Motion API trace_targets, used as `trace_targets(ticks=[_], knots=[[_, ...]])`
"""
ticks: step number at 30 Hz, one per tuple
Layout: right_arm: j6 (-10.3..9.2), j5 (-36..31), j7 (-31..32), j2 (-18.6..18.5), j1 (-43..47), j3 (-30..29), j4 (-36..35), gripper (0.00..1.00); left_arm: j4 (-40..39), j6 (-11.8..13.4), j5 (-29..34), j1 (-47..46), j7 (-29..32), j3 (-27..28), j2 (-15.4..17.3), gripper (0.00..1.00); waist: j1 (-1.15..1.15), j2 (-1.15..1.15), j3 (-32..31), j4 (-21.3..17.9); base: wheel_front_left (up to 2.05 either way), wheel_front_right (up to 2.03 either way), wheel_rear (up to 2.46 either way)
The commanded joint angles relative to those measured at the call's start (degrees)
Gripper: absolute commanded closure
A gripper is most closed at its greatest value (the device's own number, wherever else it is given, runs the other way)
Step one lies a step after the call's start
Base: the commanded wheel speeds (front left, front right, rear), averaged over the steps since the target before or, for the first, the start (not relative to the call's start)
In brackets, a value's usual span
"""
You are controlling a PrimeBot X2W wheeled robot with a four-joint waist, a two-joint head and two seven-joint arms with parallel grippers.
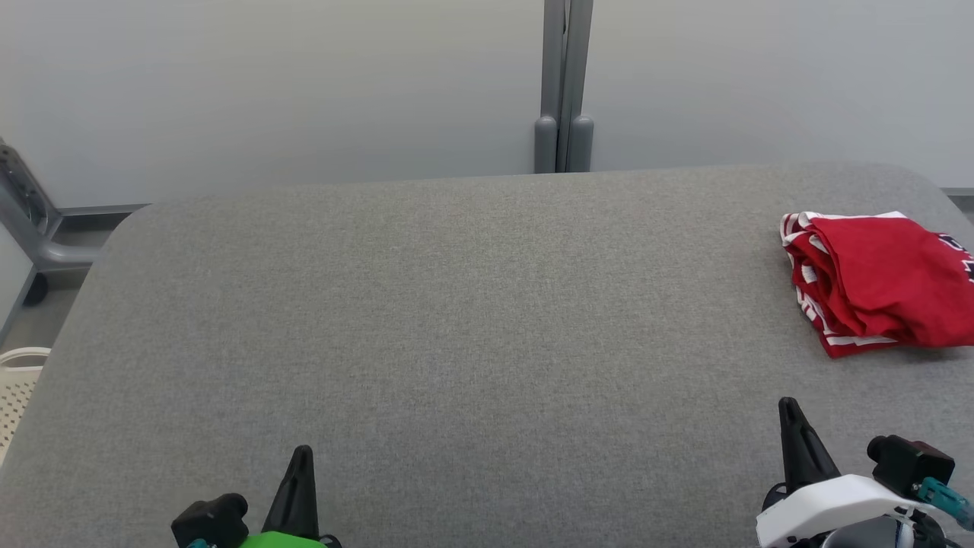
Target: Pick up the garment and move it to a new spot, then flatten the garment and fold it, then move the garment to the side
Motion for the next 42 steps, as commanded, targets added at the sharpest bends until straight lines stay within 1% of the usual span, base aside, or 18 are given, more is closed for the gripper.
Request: trace_targets(ticks=[1, 12, 13, 26, 42], knots=[[-0.01, 2.3, 0.6, -0.3, -2.0, -0.6, -0.5, 1.0, -0.5, -0.5, -2.5, -2.3, 0.4, 0.6, 0.0, 1.0, 0.0, 0.0, 0.1, 0.0, 0.0, 0.0, 0.0], [-0.02, 12.3, 3.7, -0.3, -4.3, -2.5, 0.7, 1.0, 0.5, -1.4, -12.5, -5.2, 2.4, 1.9, 0.0, 1.0, 0.0, 0.0, 0.7, -0.2, 0.0, 0.0, 0.0], [-0.02, 12.3, 3.7, -0.3, -4.3, -2.5, 0.7, 1.0, 0.5, -1.4, -12.5, -5.2, 2.4, 1.9, 0.0, 1.0, 0.0, 0.0, 0.7, -0.2, 0.0, 0.0, 0.0], [-0.02, 22.6, 7.0, -0.3, -6.6, -4.5, 1.9, 1.0, 1.5, -2.3, -22.9, -8.2, 4.6, 3.3, 0.0, 1.0, 0.0, 0.0, 1.3, -0.4, 0.0, 0.0, 0.0], [-0.02, 33.6, 10.6, -0.3, -9.1, -6.6, 3.2, 1.0, 2.6, -3.2, -33.9, -11.4, 6.8, 4.7, 0.0, 1.0, 0.0, 0.0, 2.2, -0.6, 0.0, 0.0, 0.0]])
